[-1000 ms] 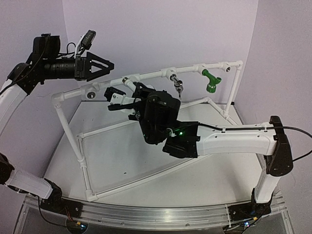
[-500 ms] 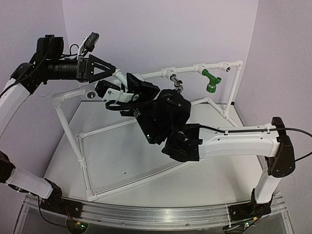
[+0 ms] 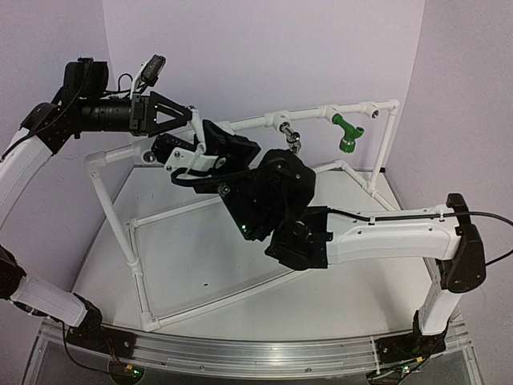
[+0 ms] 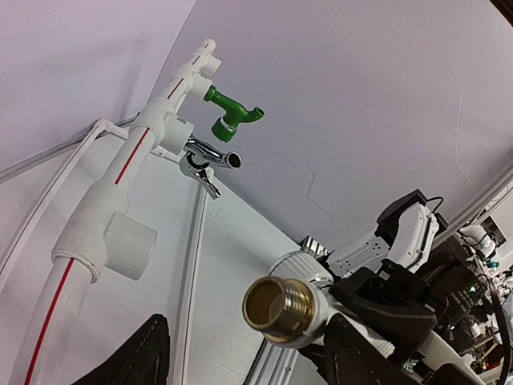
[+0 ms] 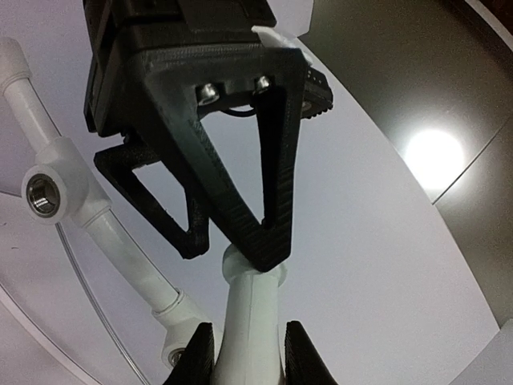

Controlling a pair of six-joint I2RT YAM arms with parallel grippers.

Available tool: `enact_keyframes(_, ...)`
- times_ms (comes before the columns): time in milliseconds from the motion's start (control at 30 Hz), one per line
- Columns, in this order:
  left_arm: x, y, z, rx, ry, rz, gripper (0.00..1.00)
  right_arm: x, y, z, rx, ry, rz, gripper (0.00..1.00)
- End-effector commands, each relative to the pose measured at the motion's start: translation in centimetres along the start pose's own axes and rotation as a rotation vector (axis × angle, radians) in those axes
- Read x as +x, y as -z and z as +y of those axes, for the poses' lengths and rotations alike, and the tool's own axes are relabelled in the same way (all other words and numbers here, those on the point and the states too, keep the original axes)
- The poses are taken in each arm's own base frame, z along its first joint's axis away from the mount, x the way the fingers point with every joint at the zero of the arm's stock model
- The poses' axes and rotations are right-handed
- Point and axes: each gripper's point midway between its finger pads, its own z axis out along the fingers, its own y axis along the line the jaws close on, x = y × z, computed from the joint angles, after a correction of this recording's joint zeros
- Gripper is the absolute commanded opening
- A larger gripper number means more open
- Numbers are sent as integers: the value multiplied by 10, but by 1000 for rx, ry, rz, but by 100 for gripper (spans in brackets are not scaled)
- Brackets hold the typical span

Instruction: Install the water faucets

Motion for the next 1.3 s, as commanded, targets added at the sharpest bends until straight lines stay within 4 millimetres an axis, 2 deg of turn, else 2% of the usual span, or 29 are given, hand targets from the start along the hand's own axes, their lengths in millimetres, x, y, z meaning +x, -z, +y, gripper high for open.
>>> enact_keyframes(0, -7, -2, 5, -28, -23, -19, 64, -26, 14, -72, 134, -140, -104, 0)
enact_keyframes(233, -9, -5, 7, -23, -20, -18, 63, -27, 16, -71, 134, -134, -110, 0)
enact_keyframes(400, -14, -3, 8, -43, -28, -33, 65, -14, 20, -64, 115, -107, -62, 0)
enact_keyframes(667, -35, 12, 1, -111, -88, -107, 89, 31, 38, -48, 51, -9, 118, 0)
enact_keyframes(767, -41, 19, 1, -151, -130, -130, 91, 44, 46, -39, 8, 24, 151, 0)
enact_keyframes(900, -43, 29, 16, -281, -175, -131, 92, 54, 49, -18, -59, 82, 183, 0)
enact_keyframes(1033, -38, 35, 36, -397, -183, -98, 91, 55, 42, -5, -81, 91, 236, 0)
enact_keyframes(1133, -35, 36, 43, -426, -176, -91, 91, 56, 39, 7, -110, 117, 254, 0)
enact_keyframes(1267, -33, 35, 43, -422, -166, -102, 91, 52, 34, 14, -115, 117, 247, 0)
